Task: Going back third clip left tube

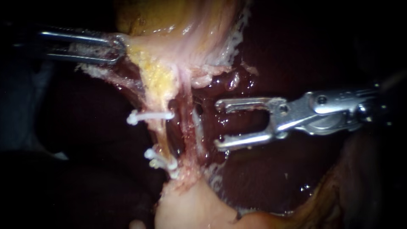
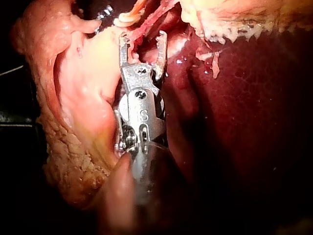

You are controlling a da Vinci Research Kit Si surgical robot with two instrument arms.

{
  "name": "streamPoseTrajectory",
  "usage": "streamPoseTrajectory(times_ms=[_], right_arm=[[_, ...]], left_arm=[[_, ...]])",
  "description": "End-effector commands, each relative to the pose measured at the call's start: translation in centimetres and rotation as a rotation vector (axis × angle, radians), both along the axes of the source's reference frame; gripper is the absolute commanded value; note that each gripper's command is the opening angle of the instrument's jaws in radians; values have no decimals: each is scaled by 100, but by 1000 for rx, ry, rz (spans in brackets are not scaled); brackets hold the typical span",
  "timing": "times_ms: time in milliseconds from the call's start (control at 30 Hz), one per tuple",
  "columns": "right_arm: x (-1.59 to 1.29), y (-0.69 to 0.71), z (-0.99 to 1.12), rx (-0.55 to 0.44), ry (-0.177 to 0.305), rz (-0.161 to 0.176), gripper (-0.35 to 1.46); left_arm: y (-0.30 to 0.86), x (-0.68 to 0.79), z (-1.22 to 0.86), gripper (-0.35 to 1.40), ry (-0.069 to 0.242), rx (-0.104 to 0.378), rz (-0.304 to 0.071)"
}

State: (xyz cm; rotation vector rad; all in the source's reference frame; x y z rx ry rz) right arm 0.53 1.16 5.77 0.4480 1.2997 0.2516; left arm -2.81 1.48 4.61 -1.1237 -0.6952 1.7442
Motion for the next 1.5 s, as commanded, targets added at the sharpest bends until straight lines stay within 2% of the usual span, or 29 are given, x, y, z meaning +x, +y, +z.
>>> streamPoseTrajectory(times_ms=[33,233,433,733,1100,1300,1500], right_arm=[[-6,-1,-2,-1,3,-5,50],[-26,-6,-6,-30,2,-35,50],[-33,-8,-12,-49,-50,-65,50],[-39,-7,-22,-55,-53,-60,50],[-40,-6,-23,-60,-53,-61,50],[-42,-7,-23,-60,-52,-61,50],[-42,-7,-24,-60,-52,-61,50]], left_arm=[[0,0,0,-35,0,0,0],[1,0,1,-35,0,0,0],[1,0,1,-35,0,0,0],[1,-2,14,-35,1,-5,0],[-5,-38,55,-35,16,-13,13],[-8,-47,66,-35,18,-14,22],[-8,-49,68,-35,16,-13,24]])
